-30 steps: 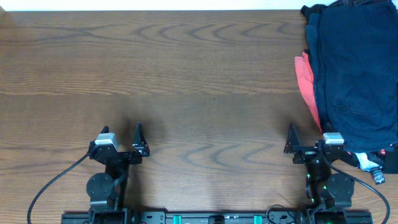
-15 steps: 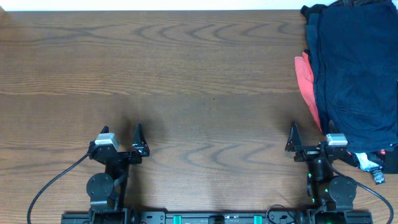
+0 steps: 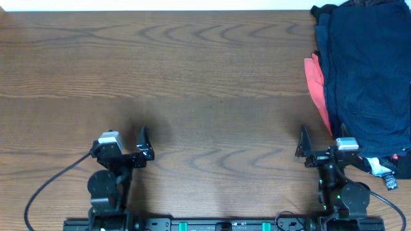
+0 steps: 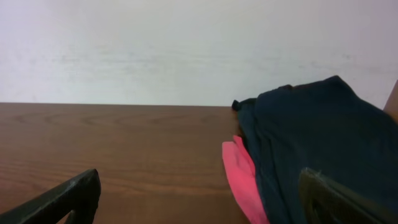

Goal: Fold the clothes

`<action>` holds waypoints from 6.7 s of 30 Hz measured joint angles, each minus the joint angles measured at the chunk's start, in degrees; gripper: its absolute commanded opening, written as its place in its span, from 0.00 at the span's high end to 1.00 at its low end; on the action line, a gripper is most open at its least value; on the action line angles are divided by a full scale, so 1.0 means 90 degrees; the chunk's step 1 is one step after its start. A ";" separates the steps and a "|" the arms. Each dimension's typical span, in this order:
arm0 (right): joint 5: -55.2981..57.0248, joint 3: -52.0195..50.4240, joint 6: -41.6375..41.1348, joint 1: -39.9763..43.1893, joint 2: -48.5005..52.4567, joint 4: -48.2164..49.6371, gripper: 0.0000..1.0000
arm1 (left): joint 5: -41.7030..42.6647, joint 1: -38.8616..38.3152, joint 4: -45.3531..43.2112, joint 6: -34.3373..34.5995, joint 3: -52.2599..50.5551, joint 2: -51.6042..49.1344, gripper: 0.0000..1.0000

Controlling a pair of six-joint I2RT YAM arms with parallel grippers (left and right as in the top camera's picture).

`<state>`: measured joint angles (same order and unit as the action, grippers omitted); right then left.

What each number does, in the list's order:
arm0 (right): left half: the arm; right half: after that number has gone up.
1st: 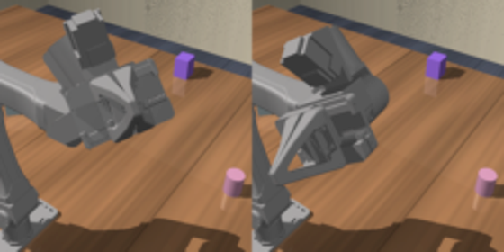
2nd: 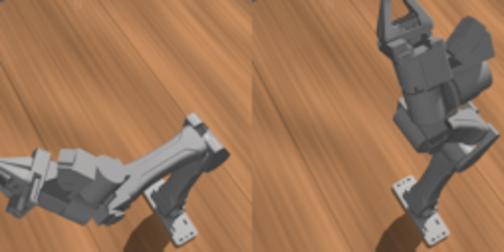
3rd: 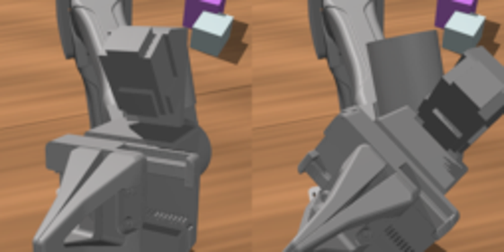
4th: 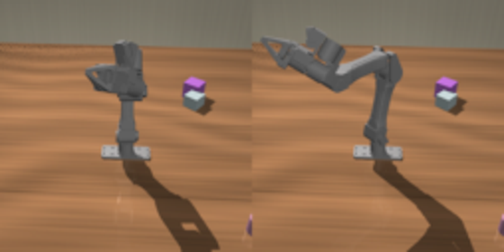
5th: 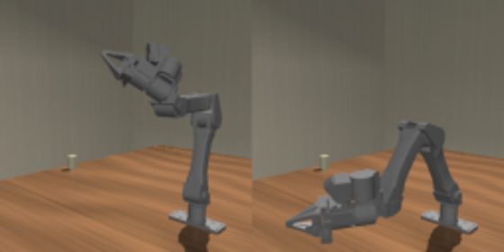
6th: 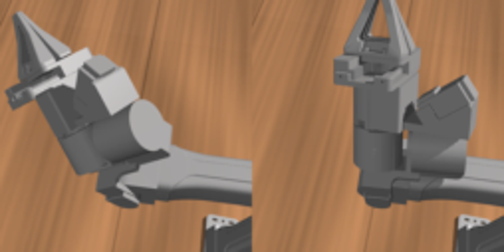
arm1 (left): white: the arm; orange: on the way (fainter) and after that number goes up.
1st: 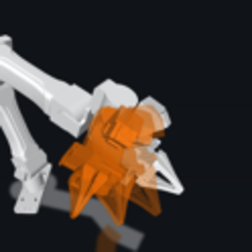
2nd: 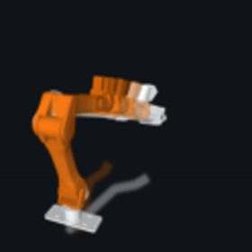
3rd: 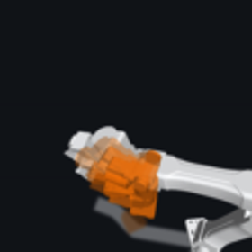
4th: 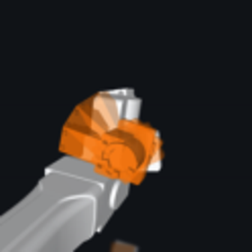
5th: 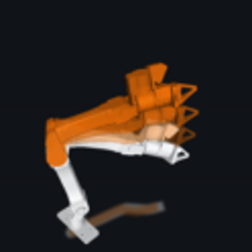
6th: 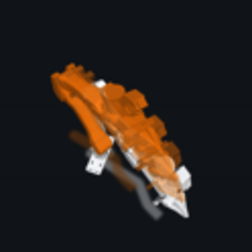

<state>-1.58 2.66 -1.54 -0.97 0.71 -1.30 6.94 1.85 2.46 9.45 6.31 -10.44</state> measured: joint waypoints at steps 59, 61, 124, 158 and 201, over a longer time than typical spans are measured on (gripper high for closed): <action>0.0801 0.9942 -0.0202 0.1394 1.1370 -0.7728 0.24 | 0.0765 0.0000 0.4534 -0.0386 0.6341 -0.7582 0.02; 0.0899 0.9916 -0.0262 0.1511 1.1523 -0.7725 0.24 | 0.0765 0.0000 0.4534 -0.0384 0.6341 -0.7582 0.02; -0.0702 1.2983 0.0005 -0.3313 1.3442 -0.6951 0.99 | 0.0563 0.1018 0.4755 -0.0367 0.7094 -0.5989 0.09; -0.0022 1.5458 -0.0857 -0.3691 1.4787 -0.9578 0.12 | 0.0551 0.1348 0.5241 -0.0374 0.7094 -0.6924 0.09; 0.0104 1.5261 -0.0522 -0.2137 1.4787 -0.9690 0.21 | 0.0763 -0.0903 0.3361 -0.1042 0.7101 -1.1259 0.60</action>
<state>-0.64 140.00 -6.24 -20.21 133.80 -88.51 13.80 -6.28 32.71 0.08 70.22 -111.77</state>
